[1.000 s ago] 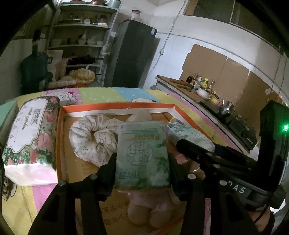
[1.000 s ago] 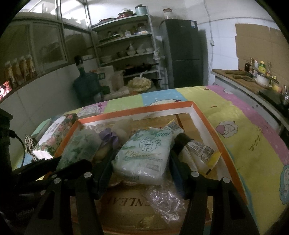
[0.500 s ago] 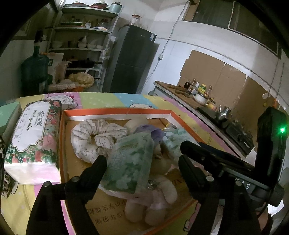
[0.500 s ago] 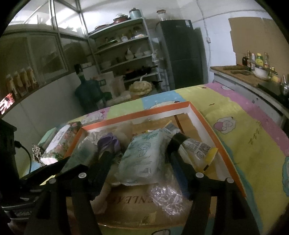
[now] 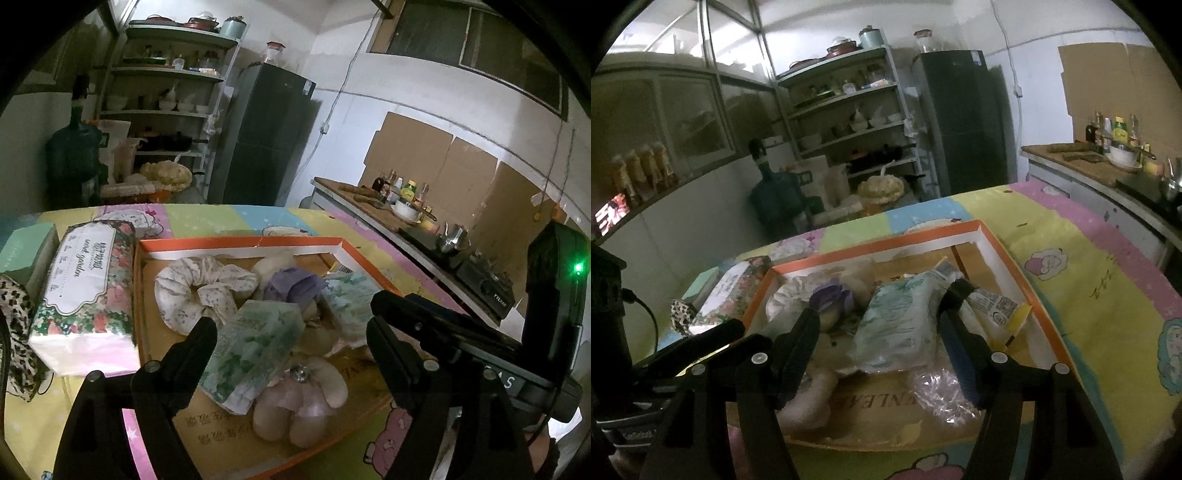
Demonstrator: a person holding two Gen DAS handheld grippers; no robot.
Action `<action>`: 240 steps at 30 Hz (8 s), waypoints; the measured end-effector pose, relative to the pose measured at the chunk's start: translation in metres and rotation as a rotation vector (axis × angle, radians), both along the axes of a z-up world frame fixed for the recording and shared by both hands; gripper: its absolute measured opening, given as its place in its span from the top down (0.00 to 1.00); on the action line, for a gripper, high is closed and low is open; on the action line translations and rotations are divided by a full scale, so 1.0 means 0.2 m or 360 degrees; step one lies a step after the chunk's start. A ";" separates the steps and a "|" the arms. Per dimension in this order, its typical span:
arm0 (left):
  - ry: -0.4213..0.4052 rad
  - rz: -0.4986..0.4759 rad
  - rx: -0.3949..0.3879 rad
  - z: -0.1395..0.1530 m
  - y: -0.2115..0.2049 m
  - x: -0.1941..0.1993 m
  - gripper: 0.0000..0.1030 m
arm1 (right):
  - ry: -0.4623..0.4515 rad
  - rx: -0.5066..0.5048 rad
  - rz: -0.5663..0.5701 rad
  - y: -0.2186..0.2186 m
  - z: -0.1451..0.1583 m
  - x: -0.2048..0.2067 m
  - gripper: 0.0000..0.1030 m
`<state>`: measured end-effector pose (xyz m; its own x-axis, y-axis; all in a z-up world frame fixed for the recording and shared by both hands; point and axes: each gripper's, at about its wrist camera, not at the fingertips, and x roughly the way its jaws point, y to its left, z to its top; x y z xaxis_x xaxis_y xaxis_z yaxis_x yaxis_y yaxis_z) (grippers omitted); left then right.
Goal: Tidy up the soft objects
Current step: 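Open the left tool to drop its tissue pack while the right tool releases its pack, then move both tools back toward the leopard-print cloth beside the box, then grasp the green translucent bagged item with the left tool while the right tool grasps the leopard-print cloth, then carry the green bagged item and leopard-print cloth over the box with both tools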
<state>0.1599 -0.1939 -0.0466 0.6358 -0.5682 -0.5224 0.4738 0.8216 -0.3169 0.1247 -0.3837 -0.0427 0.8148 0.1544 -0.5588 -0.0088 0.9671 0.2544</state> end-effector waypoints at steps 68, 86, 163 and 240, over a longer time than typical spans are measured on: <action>-0.0318 0.0682 -0.0044 0.30 1.27 -0.36 0.16 | -0.0240 -0.0255 0.0549 1.05 0.30 -0.27 0.32; -0.0125 0.0785 0.0234 0.15 1.52 0.05 0.16 | -0.0067 -0.0626 0.0768 1.48 0.00 0.24 0.39; -0.0196 0.0354 0.0426 0.05 1.32 -0.16 0.52 | -0.0115 -0.0073 0.0960 1.31 0.10 -0.21 0.93; 0.0030 -0.0195 0.0281 0.04 -0.21 0.39 0.51 | -0.0120 0.0299 0.0067 -0.21 0.08 0.22 0.91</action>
<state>0.2381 -0.2361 -0.0385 0.5568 -0.5393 -0.6317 0.5688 0.8018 -0.1832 0.1683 -0.4263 -0.0264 0.8439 0.2851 -0.4545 -0.0744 0.9011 0.4272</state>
